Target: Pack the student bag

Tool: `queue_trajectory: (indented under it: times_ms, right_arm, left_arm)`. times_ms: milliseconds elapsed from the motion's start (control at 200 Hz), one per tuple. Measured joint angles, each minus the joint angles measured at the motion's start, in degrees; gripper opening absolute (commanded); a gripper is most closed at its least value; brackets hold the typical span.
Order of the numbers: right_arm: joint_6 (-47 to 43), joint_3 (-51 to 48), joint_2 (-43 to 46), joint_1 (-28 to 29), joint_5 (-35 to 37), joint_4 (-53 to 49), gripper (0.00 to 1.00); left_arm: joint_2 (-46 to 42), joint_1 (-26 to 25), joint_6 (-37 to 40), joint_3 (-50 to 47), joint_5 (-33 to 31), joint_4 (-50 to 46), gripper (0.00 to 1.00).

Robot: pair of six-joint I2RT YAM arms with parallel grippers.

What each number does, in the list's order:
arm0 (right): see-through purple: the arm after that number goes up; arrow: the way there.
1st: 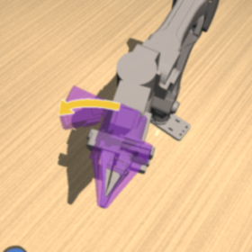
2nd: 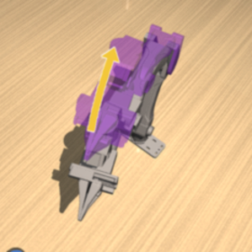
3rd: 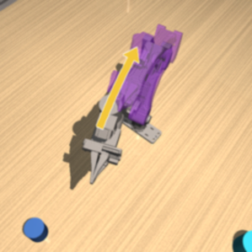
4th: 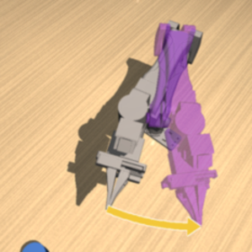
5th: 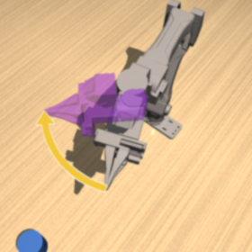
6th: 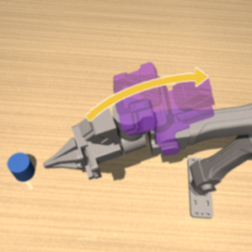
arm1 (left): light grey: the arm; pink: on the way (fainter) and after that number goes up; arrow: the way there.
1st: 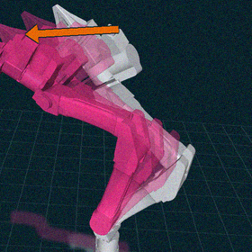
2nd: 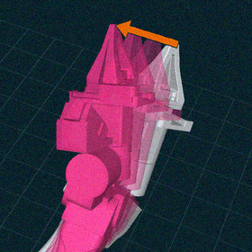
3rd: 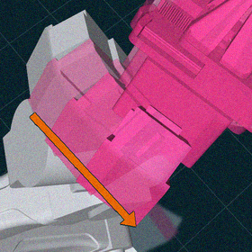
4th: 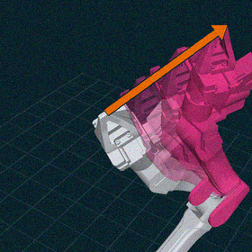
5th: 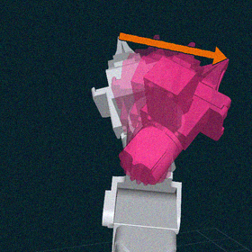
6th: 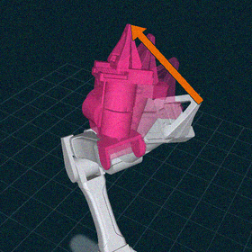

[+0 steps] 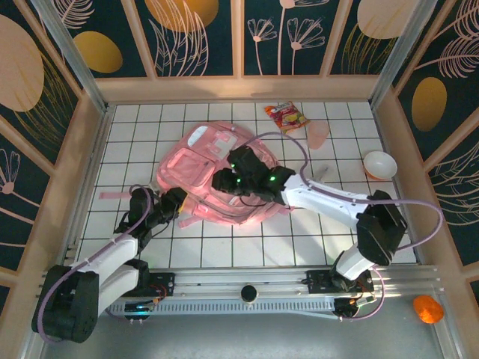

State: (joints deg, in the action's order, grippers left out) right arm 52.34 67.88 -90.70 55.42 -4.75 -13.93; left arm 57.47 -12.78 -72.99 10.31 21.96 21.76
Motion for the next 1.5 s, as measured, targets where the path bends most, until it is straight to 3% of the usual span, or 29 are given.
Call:
queue_trajectory:
  times_ms: [220,410,575,1091,1421,1501]
  right_arm:
    - [10.91,0.02,-5.92,2.62,-0.44,3.32,0.31]
    - [16.90,0.04,-9.68,3.54,-1.01,5.25,0.30]
    - [19.43,1.70,-13.03,3.56,-1.03,4.85,0.30]
    - [21.77,7.78,-18.93,3.96,1.53,0.37,0.28]
    - [21.44,12.48,-21.88,4.24,3.82,-3.30,0.00]
    - [21.18,12.55,-21.88,4.46,4.94,-3.63,0.00]
  left_arm:
    - [5.88,0.00,-1.07,-0.02,1.49,6.29,0.39]
    - [11.13,0.00,-1.88,0.33,3.32,10.69,0.12]
    - [10.88,-0.22,-3.02,-0.07,3.56,12.48,0.03]
    - [8.61,-0.85,-4.94,-4.07,2.36,17.38,0.01]
    - [8.61,-1.55,-5.11,-4.11,1.11,17.55,0.01]
    - [8.61,-1.77,-5.14,-4.11,1.05,17.75,0.01]
